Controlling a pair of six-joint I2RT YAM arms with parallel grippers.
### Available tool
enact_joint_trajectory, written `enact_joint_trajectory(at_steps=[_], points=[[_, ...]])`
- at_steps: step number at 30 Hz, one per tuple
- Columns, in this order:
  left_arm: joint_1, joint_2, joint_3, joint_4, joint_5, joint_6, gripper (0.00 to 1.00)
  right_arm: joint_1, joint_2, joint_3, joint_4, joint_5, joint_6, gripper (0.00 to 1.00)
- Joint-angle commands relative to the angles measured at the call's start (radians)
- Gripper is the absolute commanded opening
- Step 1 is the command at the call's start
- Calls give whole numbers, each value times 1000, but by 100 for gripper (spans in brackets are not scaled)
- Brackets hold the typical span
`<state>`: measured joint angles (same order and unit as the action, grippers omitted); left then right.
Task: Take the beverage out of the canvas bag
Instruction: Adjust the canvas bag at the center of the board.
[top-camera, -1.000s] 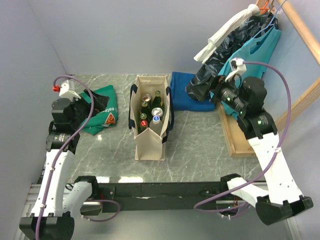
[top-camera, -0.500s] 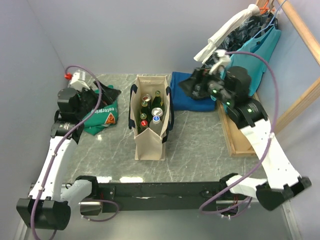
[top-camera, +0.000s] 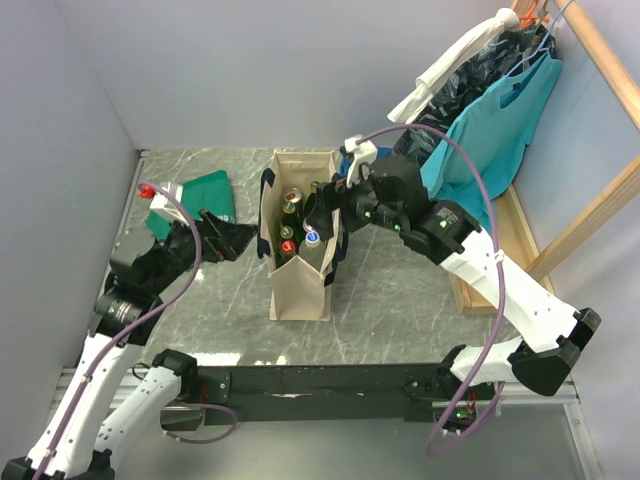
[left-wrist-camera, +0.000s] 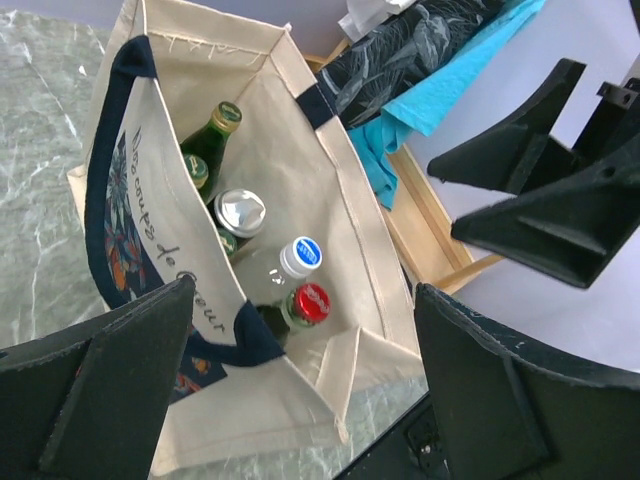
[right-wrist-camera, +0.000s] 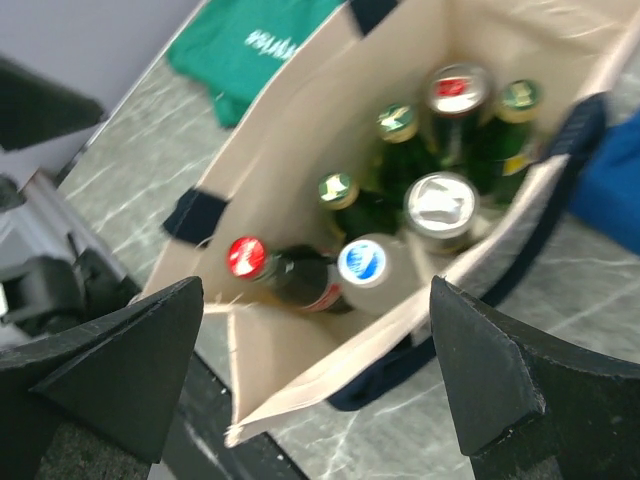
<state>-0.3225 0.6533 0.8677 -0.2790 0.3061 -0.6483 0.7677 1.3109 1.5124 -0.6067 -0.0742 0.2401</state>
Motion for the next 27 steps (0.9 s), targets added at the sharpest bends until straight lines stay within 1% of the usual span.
enact_joint_trajectory(at_steps=[1,3,9,13,14,17,22,24,27], points=[[-6,-24,-18,-52,2,0,96,39,-53,-59,57,-27,4,100],[-7,-27,-29,-69,13,-8,99,58,-68,-75,76,-32,13,100],[-30,-95,-96,-126,-2,-19,98,102,-82,-106,85,-29,11,99],[-35,-122,-125,-150,-13,-25,97,143,-41,-84,42,71,7,99],[-36,-123,-127,-154,-18,-24,97,154,-30,-78,15,139,5,99],[-39,-133,-136,-152,-21,-28,95,191,1,-58,-11,256,4,98],[-44,-170,-145,-115,-21,-71,94,217,10,-49,-10,306,7,98],[-46,-175,-142,-130,-56,-83,92,217,4,-54,2,323,11,98],[-47,-176,-153,-138,-64,-94,91,220,-12,-55,19,340,8,98]])
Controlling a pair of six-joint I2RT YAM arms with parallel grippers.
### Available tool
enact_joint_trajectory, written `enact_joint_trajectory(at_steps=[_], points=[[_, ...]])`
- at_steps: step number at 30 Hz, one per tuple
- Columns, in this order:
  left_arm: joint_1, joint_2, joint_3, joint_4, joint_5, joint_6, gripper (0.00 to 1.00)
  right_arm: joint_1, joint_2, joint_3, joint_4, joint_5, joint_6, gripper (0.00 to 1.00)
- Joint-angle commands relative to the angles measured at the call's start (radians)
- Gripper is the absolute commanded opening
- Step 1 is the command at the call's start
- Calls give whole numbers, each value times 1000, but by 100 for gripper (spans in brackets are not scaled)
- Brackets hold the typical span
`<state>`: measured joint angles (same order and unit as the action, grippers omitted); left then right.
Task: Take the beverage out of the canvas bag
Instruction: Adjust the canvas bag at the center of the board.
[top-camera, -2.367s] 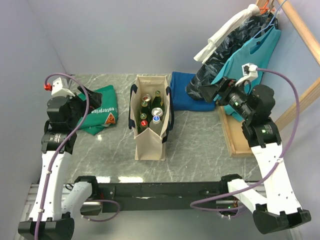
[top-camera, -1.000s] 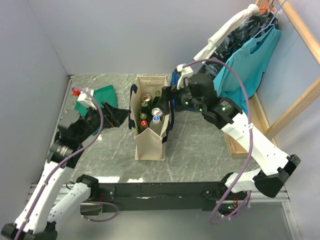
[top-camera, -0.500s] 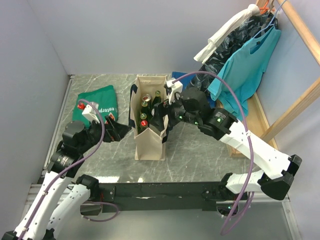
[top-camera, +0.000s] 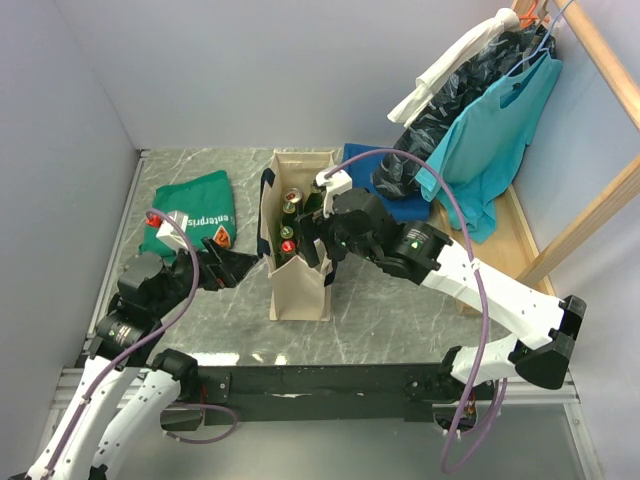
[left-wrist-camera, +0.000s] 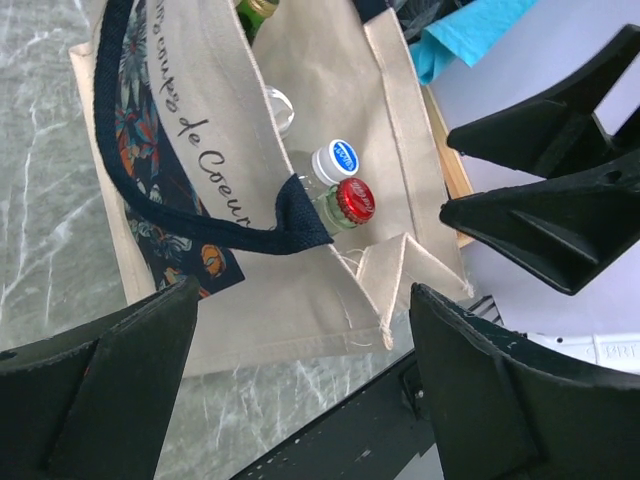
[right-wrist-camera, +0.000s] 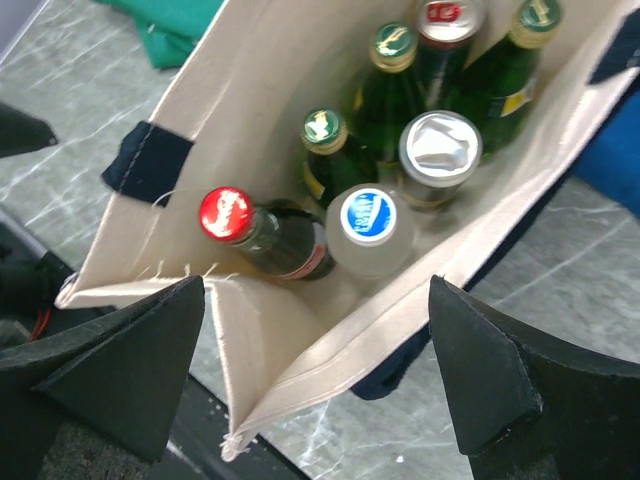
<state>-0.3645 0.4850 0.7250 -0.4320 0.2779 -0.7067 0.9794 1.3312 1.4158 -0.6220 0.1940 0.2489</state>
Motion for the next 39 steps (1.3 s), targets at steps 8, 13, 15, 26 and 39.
enact_joint_trajectory(at_steps=[8,13,15,26,39], points=[[-59,-23,-47,-8,-167,-97,87,10,-29,61,27,82,0,99],[-68,73,46,-109,-357,-11,91,10,-38,45,45,78,9,99],[-68,154,104,-117,-443,36,95,10,-44,38,51,81,9,99],[-112,637,584,-109,-675,240,96,10,-112,18,27,162,-31,100],[-519,584,521,-300,-908,4,97,8,-138,14,45,262,-57,100]])
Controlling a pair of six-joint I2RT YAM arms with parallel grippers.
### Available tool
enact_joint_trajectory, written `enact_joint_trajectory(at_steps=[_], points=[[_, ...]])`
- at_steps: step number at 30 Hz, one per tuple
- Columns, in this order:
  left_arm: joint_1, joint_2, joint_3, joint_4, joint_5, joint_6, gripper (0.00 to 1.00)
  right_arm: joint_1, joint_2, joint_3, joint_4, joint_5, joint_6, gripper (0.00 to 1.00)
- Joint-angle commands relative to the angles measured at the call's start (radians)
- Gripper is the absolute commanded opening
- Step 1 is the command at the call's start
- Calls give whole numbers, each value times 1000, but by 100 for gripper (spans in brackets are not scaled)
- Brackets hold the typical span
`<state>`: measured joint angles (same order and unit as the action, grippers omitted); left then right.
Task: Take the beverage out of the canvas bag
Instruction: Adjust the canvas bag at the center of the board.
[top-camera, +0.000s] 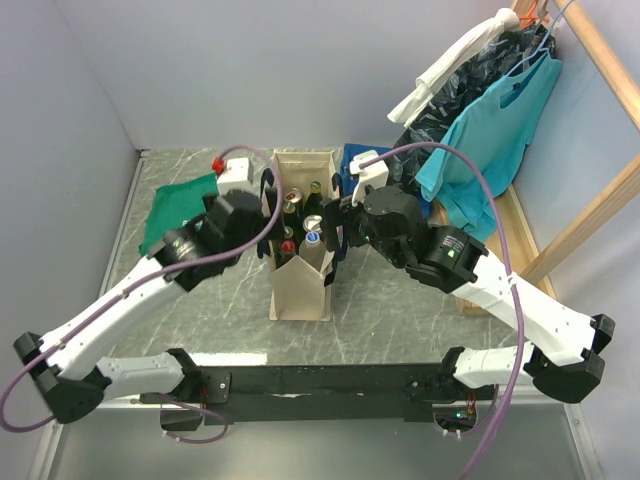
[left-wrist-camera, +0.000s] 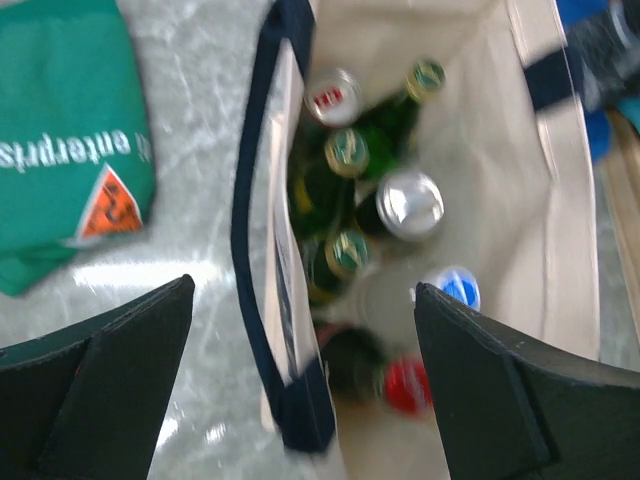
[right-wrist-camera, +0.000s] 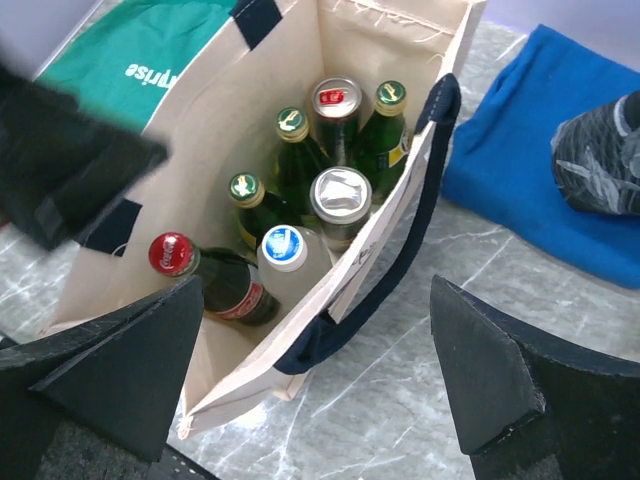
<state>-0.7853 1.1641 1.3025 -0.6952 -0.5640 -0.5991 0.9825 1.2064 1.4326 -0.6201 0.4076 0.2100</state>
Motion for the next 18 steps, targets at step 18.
enact_joint_trajectory(at_steps=[18], points=[[-298,-211,-207,-204,-138,-384,92,4,65,2,59,40,-4,100]])
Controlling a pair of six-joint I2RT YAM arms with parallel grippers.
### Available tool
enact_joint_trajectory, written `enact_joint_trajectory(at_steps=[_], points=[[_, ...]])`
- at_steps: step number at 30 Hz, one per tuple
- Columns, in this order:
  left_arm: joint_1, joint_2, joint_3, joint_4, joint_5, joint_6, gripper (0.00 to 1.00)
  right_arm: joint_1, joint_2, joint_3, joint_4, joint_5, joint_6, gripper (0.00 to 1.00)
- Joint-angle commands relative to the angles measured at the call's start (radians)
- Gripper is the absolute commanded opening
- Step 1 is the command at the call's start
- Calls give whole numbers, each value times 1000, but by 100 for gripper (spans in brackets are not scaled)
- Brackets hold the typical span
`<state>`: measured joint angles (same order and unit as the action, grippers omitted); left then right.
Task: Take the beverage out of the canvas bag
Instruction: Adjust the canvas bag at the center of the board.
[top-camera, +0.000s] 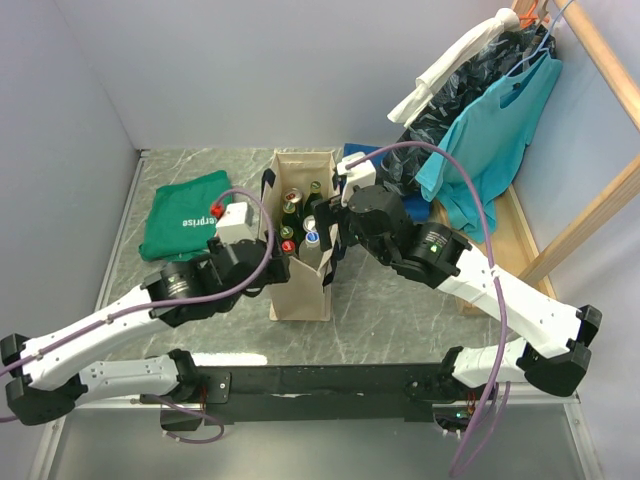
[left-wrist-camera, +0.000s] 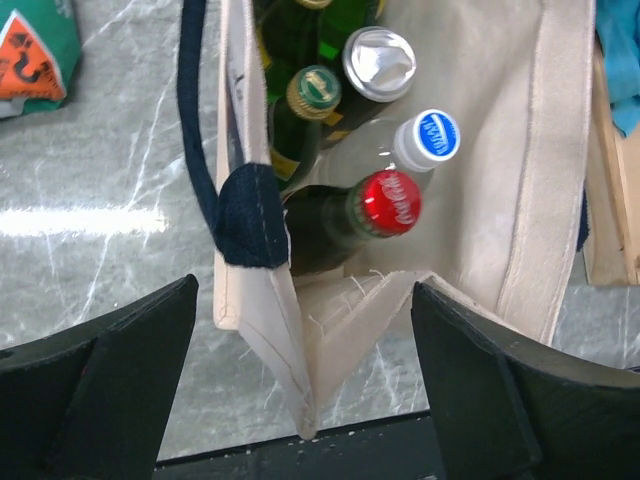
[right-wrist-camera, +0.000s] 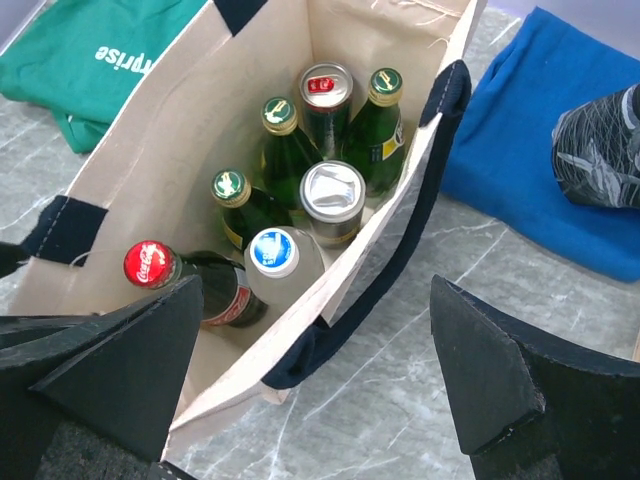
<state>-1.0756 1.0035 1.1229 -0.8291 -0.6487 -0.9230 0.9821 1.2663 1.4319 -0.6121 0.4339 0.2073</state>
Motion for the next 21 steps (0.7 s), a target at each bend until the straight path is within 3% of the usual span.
enact_joint_trajectory(at_steps=[1,10,15,21], points=[[-7,-72,-29,-85,-64,-75,92,4,7,1,54,12,0,100],[-10,-262,-75,-31,-124,-88,92,4,39,2,60,-6,6,100],[-10,-206,-72,-39,-118,-89,91,4,47,4,66,-9,3,100],[-9,-121,-90,5,-97,-86,83,4,48,16,60,-35,-8,100]])
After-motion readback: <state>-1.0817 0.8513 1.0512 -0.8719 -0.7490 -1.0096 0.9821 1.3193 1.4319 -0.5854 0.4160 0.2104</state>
